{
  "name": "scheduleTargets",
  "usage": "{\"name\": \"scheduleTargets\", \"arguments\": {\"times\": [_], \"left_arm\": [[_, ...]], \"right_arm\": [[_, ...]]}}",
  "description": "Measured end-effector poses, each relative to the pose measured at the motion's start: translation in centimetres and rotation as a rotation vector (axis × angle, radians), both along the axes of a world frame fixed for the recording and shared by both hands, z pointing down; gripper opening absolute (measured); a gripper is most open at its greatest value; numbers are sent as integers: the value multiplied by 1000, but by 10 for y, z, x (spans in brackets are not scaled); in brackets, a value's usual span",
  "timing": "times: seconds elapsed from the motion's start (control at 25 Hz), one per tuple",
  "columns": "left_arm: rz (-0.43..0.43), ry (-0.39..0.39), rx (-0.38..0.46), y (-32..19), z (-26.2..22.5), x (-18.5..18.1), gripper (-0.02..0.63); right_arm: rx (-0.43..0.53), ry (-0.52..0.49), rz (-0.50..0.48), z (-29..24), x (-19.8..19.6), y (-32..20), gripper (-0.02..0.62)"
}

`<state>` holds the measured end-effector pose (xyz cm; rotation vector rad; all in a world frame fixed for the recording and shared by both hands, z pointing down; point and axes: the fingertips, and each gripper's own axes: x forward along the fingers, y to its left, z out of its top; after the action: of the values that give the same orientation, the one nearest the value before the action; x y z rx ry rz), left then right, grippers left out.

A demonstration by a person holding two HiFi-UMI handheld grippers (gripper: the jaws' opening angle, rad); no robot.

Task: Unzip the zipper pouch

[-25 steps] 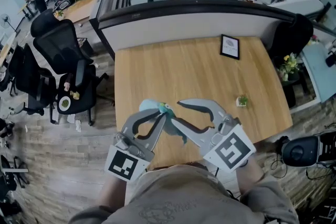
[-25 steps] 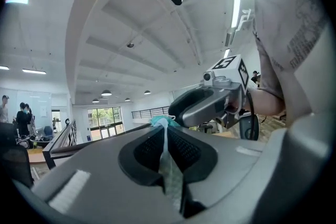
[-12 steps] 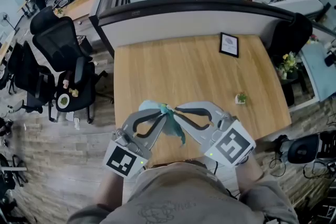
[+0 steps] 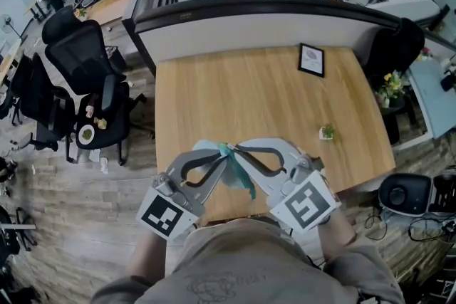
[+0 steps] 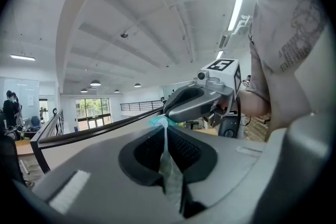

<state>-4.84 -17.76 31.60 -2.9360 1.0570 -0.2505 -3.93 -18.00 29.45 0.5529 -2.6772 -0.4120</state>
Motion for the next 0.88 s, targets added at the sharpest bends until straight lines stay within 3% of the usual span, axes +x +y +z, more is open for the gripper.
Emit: {"name": "scheduleTargets", "arguments": {"times": [0.44,0.64,0.88], "left_arm": [[-69,30,-49,-15,7,-11,12],[-115,123,-123,-23,10,-14,12],[-181,182,-167,-32,9,-16,12]], "right_arm": [[-59,6,-11,11,2,3,12],[-70,47,-9,22,2,6,12],[-98,95,-28,32,3,11,12]]}}
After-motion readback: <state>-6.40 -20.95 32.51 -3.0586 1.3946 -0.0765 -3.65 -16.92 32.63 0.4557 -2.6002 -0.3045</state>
